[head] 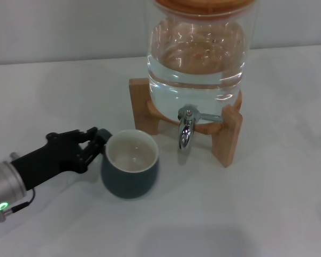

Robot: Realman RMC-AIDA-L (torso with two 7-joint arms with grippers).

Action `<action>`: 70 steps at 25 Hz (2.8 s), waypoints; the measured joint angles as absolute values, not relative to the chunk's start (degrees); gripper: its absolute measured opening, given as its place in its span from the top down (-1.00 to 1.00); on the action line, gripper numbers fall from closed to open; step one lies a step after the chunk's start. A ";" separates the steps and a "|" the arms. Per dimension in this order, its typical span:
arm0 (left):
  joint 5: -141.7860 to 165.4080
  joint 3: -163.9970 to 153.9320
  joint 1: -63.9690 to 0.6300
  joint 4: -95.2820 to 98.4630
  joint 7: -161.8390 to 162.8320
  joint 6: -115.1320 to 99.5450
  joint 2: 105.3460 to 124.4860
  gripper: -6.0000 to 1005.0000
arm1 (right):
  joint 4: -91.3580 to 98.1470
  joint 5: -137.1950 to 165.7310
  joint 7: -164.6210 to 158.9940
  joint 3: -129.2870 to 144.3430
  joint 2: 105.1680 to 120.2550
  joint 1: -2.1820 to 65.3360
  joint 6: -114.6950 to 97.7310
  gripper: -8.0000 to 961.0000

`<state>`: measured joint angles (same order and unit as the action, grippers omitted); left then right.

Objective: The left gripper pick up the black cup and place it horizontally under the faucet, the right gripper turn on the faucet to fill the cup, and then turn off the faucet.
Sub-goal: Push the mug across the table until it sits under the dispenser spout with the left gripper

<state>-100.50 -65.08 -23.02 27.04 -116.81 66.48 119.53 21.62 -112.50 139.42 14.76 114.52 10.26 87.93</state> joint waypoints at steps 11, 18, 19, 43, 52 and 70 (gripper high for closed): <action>-107.24 -79.06 -27.12 25.71 -115.25 60.49 119.80 0.60 | 21.63 -112.50 139.56 14.76 114.52 9.85 89.37 -0.70; -114.73 -88.62 -28.24 26.31 -114.91 55.18 119.78 0.60 | 21.63 -112.45 139.54 14.81 114.52 9.76 89.85 -0.70; -115.31 -89.42 -28.41 26.33 -114.87 54.78 119.78 0.61 | 21.62 -112.38 139.53 14.89 114.52 9.78 89.86 -0.70; -118.66 -94.93 -29.45 25.96 -113.56 53.25 119.83 0.56 | 21.40 -112.18 139.42 14.94 114.52 9.75 90.10 -0.70; -118.69 -94.92 -29.74 25.93 -112.53 52.87 119.72 0.33 | 21.31 -112.15 139.43 14.79 114.52 9.75 90.09 -0.70; -118.65 -96.47 -31.29 25.89 -109.48 49.92 119.79 0.08 | 21.45 -112.05 139.40 14.76 114.52 9.75 89.94 -0.70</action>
